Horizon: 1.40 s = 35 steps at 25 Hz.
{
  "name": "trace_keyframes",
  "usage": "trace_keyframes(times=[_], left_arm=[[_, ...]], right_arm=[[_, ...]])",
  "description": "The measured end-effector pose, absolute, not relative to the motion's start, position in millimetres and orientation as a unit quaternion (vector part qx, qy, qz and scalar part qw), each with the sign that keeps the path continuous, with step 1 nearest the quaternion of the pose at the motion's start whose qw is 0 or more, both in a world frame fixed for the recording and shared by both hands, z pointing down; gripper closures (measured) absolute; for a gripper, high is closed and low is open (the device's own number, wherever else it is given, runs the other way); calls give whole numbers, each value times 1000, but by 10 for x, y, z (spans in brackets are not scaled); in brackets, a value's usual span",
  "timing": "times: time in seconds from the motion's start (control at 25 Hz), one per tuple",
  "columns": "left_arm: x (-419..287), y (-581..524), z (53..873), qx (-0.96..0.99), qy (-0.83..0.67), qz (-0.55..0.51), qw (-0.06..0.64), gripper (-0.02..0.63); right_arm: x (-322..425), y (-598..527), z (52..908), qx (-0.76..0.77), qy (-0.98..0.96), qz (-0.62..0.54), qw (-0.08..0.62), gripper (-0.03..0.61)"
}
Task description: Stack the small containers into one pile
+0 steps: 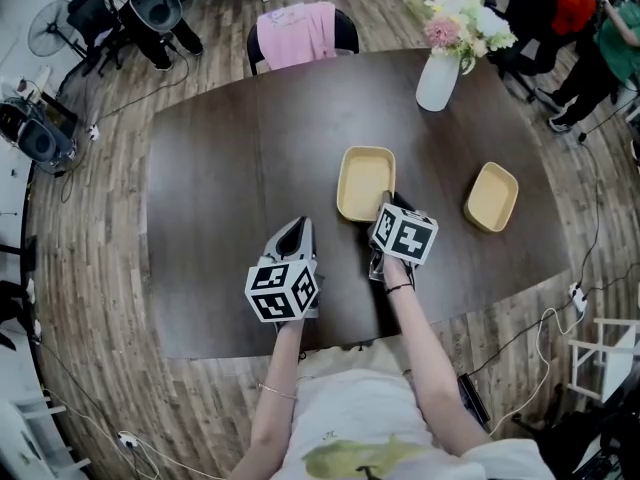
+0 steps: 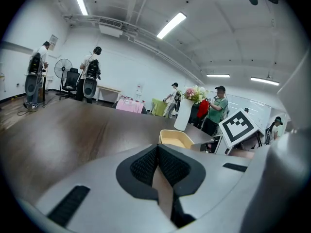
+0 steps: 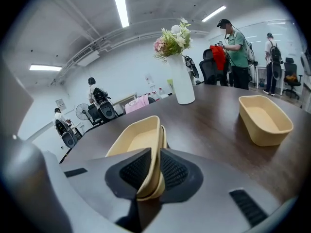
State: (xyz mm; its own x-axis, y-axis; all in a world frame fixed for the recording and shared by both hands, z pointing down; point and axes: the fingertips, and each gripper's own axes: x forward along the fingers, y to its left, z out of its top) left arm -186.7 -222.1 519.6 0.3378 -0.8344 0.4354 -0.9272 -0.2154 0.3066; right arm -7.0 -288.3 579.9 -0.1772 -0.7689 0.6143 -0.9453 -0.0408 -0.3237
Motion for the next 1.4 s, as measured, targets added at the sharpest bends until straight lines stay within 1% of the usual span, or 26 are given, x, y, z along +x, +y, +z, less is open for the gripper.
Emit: trace_keyframes(times=[0.08, 0.16, 0.32, 0.4, 0.56, 0.68, 0.92, 1.4], left_arm=[[-1863, -2223, 5196, 775, -567, 89, 263, 589], [-1850, -2231, 5198, 777, -565, 90, 263, 589], [-1790, -2223, 5177, 782, -559, 92, 260, 589], [-1756, -2226, 5163, 785, -556, 92, 258, 589], [-1638, -2259, 5133, 792, -548, 94, 254, 589], [-1509, -2279, 5108, 799, -539, 95, 250, 589], [-1154, -2330, 5059, 813, -520, 99, 243, 589], [-97, -2401, 4980, 844, -467, 112, 239, 589]], right_arm=[[-83, -2891, 5774, 630, -685, 345, 125, 527], [-93, -2905, 5762, 628, -688, 342, 121, 471], [-67, -2887, 5746, 624, -693, 344, 110, 449], [-38, -2873, 5718, 622, -696, 345, 103, 448], [52, -2842, 5688, 613, -704, 345, 96, 457], [171, -2799, 5659, 613, -706, 341, 95, 512], [530, -2722, 5560, 619, -708, 329, 88, 552], [1683, -2567, 5426, 662, -668, 335, 57, 555]])
